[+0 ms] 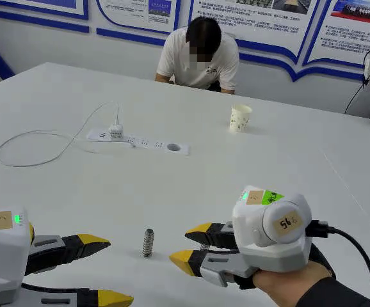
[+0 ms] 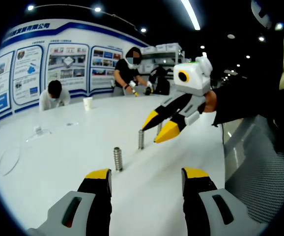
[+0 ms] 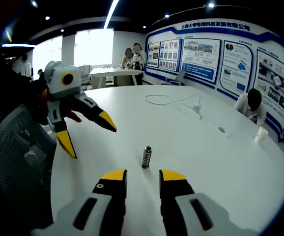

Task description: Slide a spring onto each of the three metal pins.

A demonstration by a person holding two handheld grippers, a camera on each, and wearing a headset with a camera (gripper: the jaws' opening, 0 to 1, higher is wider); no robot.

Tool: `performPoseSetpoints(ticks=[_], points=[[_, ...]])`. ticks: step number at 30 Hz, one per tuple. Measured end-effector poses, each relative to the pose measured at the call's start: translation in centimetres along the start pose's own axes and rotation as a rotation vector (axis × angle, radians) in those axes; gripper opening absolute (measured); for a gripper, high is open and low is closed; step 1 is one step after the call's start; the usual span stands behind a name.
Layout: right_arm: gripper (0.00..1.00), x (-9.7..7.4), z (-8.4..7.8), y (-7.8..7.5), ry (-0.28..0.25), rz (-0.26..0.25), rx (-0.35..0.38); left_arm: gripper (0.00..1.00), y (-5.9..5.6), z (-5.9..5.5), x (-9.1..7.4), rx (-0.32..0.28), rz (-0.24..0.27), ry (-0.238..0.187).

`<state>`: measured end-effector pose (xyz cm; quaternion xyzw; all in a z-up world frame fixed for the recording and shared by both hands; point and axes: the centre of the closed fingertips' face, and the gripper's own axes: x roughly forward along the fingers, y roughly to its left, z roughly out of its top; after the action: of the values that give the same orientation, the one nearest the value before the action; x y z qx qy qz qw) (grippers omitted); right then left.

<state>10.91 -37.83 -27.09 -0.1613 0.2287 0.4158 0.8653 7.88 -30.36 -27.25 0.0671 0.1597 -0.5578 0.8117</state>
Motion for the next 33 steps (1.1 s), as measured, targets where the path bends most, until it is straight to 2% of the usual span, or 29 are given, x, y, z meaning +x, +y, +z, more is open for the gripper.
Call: performPoseSetpoints(ticks=[19,33], points=[[0.32,-3.2,-1.6,-0.3,-0.01,-0.034,0.033,0.6,-0.1,0.2,-0.2,-0.002,0.005,-0.004],[0.34,-6.2,-4.0,-2.1,-0.003,-0.101,0.077,0.62,-0.2,0.2,-0.1,-0.008,0.001,0.001]])
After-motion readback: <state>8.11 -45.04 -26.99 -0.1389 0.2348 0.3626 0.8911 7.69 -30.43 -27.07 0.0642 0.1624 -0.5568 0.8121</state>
